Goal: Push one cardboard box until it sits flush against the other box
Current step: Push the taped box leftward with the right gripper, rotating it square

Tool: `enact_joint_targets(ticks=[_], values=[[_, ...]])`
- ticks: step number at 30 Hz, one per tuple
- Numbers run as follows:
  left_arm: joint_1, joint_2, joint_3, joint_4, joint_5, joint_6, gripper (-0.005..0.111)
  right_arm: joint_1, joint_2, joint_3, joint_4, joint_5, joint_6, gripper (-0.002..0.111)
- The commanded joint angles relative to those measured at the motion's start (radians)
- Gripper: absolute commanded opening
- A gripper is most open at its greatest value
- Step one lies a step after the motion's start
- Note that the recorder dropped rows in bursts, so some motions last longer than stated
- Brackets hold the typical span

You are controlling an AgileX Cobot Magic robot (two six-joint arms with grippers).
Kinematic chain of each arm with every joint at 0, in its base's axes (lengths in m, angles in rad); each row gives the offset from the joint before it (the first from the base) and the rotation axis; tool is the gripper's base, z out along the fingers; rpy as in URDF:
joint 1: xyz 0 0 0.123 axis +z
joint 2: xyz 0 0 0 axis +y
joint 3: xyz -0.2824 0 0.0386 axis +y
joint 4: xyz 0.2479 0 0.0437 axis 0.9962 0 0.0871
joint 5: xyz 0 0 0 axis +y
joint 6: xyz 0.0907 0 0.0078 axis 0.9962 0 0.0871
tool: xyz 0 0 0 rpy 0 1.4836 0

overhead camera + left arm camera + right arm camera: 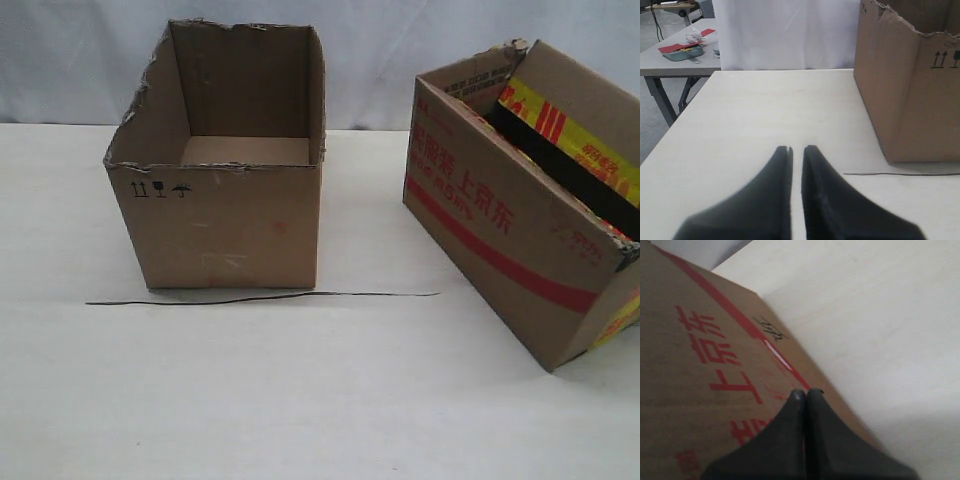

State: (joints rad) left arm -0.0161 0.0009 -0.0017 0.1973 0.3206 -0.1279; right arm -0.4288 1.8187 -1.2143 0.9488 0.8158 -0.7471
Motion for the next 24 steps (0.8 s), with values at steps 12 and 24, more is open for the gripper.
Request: enact_joint_targets(ticks=[12,24], values=[[-0.008,-0.001,0.002,-0.007,-0.012,-0.004,0.0,0.025,0.023,-0.007,0.117,0.173,-0.075,0.0],[-0.008,-0.001,0.002,-0.007,-0.012,-0.004,0.0,0.207,0.083,-0.007,0.126,0.161,-0.082,0.0]])
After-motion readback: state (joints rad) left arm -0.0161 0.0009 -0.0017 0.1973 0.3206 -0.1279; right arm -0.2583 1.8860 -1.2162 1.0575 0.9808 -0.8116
